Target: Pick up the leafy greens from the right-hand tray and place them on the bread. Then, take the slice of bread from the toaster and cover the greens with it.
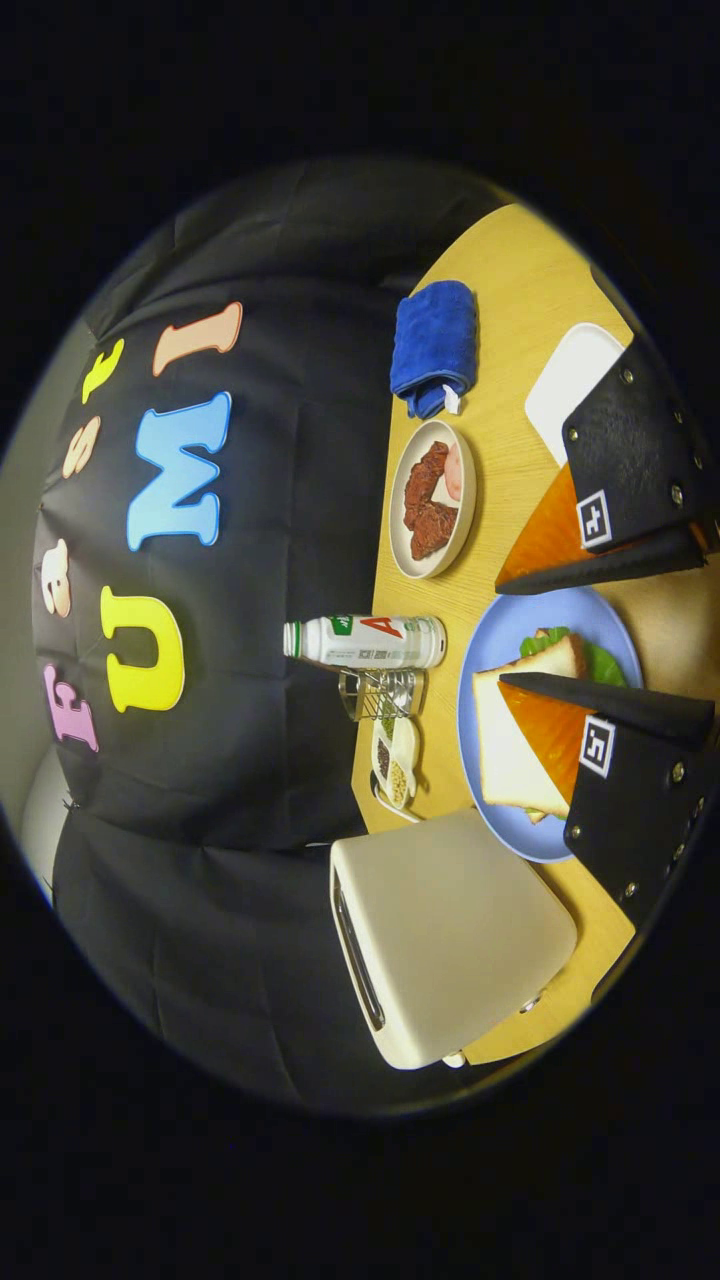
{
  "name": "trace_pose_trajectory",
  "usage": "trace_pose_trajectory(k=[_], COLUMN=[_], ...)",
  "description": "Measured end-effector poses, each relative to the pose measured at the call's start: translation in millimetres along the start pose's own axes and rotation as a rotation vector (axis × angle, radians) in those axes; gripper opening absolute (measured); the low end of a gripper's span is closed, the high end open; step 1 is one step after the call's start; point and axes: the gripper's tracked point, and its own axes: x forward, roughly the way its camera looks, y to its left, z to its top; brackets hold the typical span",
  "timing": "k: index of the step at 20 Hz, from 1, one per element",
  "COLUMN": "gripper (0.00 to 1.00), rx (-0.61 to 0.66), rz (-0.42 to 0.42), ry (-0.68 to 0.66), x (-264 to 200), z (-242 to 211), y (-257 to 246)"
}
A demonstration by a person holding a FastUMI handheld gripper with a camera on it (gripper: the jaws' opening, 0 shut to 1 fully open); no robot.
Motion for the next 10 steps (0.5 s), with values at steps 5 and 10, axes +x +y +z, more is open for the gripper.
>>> trace_pose_trajectory(k=[5, 10], gripper=[0.46, 0.46], rx=[0.007, 0.028], rz=[-0.074, -0.138], ry=[-0.06, -0.115], x=[-21, -45], z=[12, 22], y=[-52, -110])
